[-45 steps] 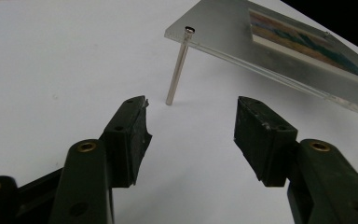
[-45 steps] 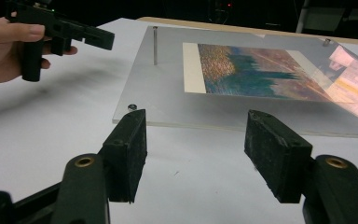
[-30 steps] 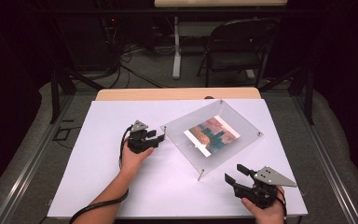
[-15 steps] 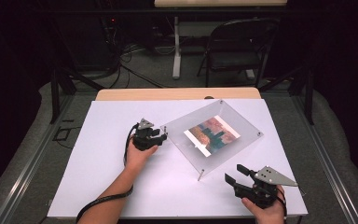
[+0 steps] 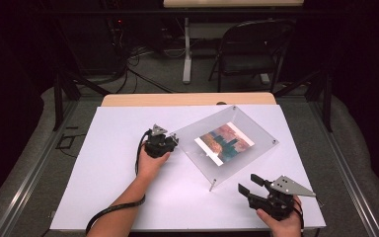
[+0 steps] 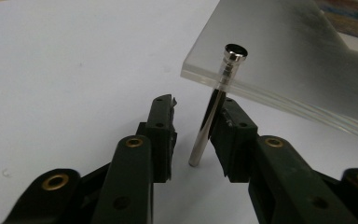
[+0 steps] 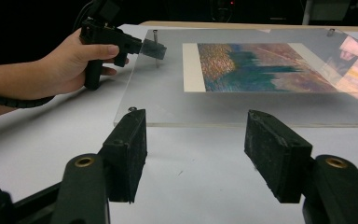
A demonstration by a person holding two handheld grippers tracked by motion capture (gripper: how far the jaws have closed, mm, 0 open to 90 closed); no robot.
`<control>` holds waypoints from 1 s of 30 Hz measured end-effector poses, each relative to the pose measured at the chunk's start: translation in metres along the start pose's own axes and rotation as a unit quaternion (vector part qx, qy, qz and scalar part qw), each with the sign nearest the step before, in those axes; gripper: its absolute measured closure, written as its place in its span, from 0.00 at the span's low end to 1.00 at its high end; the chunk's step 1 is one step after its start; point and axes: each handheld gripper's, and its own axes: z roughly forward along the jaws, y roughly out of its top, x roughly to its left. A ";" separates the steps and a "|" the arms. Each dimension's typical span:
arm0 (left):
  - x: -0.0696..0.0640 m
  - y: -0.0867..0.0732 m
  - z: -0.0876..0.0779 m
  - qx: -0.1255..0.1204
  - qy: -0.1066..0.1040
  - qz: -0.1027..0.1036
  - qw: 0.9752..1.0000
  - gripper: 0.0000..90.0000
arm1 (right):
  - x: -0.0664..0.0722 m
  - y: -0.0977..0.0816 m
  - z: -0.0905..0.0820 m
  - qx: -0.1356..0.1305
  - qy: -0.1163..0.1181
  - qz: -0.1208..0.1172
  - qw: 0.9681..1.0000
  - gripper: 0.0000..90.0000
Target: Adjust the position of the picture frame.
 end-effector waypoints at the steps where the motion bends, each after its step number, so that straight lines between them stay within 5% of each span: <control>1: -0.001 0.000 0.001 0.002 0.003 0.003 1.000 0.80 | 0.000 0.000 0.000 -0.001 0.001 0.000 1.000 0.43; 13: -0.006 0.003 0.005 0.011 0.004 0.013 1.000 0.92 | 0.000 0.000 0.001 0.003 0.004 0.002 1.000 0.43; 30: -0.002 0.008 0.003 0.018 -0.015 -0.009 1.000 0.92 | 0.005 -0.007 0.011 0.027 0.022 0.005 0.999 0.46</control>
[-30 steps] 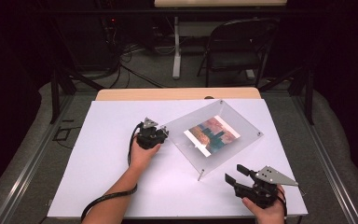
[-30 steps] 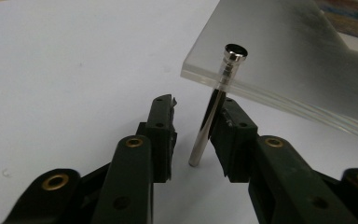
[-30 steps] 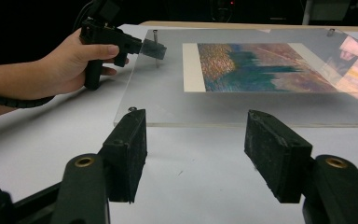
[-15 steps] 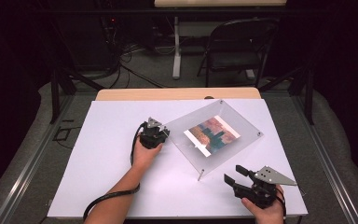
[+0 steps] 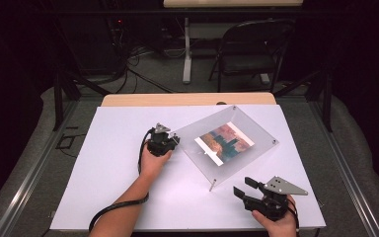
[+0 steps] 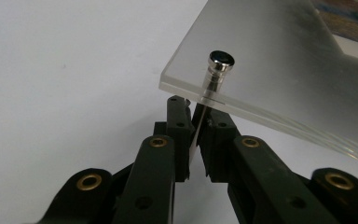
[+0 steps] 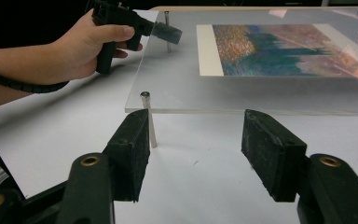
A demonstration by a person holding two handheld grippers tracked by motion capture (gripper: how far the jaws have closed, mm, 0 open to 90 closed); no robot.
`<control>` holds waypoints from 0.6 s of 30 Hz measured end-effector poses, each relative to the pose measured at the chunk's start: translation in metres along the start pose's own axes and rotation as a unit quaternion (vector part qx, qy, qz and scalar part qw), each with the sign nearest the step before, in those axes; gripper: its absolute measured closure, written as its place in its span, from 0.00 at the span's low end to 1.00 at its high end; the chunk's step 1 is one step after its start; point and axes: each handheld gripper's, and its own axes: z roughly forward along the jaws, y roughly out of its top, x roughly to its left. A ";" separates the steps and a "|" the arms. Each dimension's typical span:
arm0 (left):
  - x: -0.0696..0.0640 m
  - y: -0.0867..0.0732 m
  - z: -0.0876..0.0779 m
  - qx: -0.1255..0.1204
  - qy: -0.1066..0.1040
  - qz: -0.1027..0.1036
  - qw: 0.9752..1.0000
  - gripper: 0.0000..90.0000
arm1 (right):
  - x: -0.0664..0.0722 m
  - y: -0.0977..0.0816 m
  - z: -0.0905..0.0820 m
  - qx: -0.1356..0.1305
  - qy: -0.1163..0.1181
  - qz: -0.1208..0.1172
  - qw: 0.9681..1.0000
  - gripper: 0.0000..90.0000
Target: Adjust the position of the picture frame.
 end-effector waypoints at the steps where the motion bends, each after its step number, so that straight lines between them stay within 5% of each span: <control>1: -0.001 0.001 -0.001 0.000 0.000 -0.001 1.000 0.92 | 0.000 -0.001 0.001 0.000 0.001 -0.001 1.000 0.47; 18: -0.008 0.019 -0.017 0.011 -0.012 0.009 1.000 0.92 | 0.004 -0.006 0.018 0.025 0.028 0.011 0.999 0.56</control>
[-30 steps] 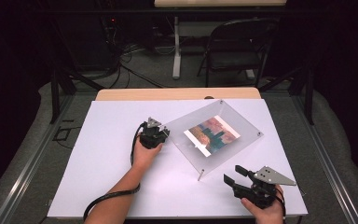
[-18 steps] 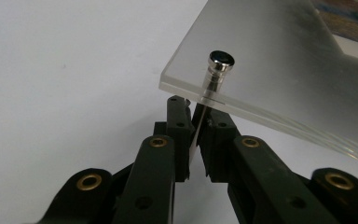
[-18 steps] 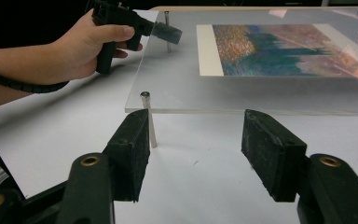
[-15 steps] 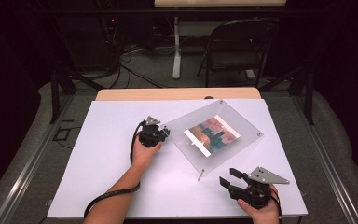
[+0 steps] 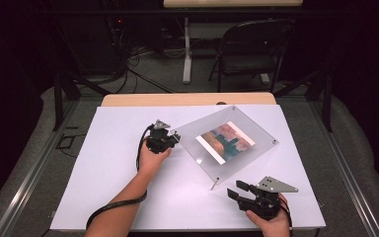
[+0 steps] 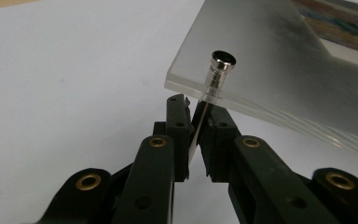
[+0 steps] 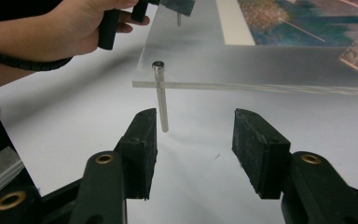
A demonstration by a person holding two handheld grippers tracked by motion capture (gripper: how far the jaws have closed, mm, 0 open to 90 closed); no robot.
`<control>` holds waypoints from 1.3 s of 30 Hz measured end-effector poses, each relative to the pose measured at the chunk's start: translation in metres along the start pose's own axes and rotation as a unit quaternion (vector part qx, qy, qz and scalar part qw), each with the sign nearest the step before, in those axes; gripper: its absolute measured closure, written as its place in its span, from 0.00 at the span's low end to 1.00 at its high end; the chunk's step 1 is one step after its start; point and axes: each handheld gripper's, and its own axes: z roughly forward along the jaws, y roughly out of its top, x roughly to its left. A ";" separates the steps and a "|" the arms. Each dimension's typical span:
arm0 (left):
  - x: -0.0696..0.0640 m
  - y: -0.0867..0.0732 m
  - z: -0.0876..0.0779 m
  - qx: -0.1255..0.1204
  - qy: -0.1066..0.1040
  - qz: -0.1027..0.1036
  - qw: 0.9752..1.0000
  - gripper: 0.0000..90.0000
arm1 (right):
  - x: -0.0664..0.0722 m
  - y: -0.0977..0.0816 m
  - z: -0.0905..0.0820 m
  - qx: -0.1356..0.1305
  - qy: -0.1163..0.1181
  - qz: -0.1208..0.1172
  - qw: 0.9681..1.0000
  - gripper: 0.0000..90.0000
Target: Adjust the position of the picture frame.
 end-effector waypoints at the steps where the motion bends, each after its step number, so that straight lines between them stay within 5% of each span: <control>1: 0.000 0.001 -0.001 0.001 -0.003 0.001 1.000 0.92 | 0.000 0.000 0.002 0.003 0.003 0.000 1.000 0.57; 15: -0.011 0.013 -0.017 -0.009 -0.010 0.001 1.000 0.91 | 0.009 0.006 0.020 -0.006 0.033 -0.001 0.999 0.70; 25: -0.012 0.012 -0.018 -0.009 -0.006 -0.005 1.000 0.91 | 0.014 0.011 0.038 -0.008 0.043 -0.010 0.999 0.89; 27: -0.012 0.011 -0.018 -0.009 -0.005 -0.006 1.000 0.91 | 0.010 0.012 0.038 -0.005 0.049 0.004 0.999 0.94; 39: -0.011 0.009 -0.019 -0.017 -0.013 -0.006 1.000 0.91 | 0.009 0.015 0.037 0.002 0.054 0.002 0.999 0.95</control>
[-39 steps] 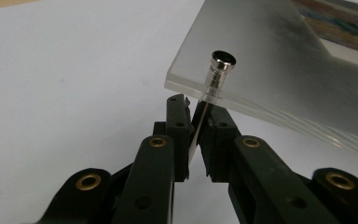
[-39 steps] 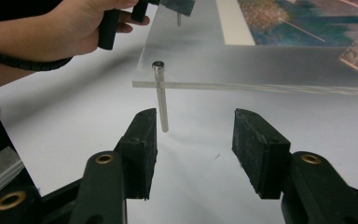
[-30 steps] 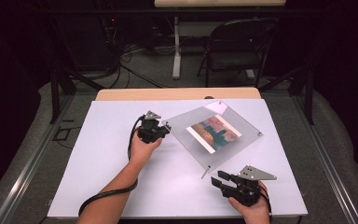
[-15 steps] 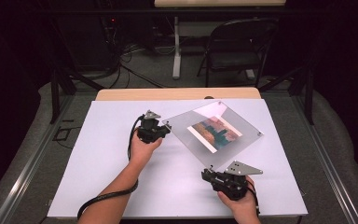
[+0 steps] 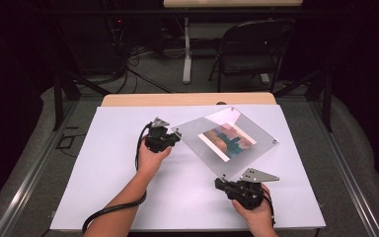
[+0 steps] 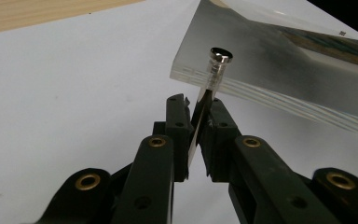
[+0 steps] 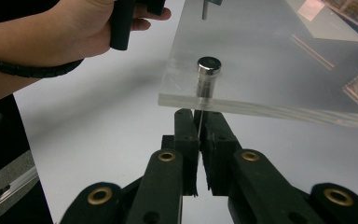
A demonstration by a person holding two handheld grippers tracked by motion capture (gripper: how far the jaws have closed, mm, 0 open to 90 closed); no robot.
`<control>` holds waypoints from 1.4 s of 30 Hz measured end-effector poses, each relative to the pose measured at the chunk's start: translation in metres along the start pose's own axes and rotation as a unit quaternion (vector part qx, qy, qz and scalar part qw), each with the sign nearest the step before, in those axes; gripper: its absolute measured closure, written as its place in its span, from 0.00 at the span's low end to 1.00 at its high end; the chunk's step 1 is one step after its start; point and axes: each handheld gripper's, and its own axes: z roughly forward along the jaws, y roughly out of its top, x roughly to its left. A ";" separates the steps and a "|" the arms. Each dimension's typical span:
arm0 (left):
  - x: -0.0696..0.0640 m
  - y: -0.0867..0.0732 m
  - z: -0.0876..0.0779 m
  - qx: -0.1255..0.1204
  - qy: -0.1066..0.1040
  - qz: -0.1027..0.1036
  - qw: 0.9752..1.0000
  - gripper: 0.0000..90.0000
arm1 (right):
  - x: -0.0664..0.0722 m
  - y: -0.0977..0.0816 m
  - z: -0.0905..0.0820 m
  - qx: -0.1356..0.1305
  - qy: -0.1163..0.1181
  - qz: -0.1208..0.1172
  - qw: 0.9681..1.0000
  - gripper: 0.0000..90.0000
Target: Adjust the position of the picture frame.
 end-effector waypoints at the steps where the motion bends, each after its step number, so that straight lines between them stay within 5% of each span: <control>1: 0.000 0.000 -0.001 -0.003 -0.002 0.000 1.000 0.91 | 0.001 0.000 -0.001 -0.001 -0.002 -0.003 1.000 0.95; 10: -0.002 -0.005 -0.014 -0.010 -0.002 0.013 1.000 0.92 | 0.001 0.004 -0.006 -0.003 -0.002 -0.006 1.000 0.95; 18: -0.002 -0.024 -0.044 -0.022 -0.011 0.024 0.999 0.94 | -0.006 0.009 -0.012 -0.012 -0.013 0.003 1.000 0.94; 33: -0.022 -0.074 -0.093 -0.033 -0.067 -0.013 0.997 0.95 | -0.029 0.018 -0.014 -0.022 -0.051 0.005 0.998 0.95; 42: -0.025 -0.087 -0.108 -0.043 -0.066 -0.027 0.997 0.95 | -0.031 0.025 -0.003 -0.022 -0.055 -0.001 0.998 0.95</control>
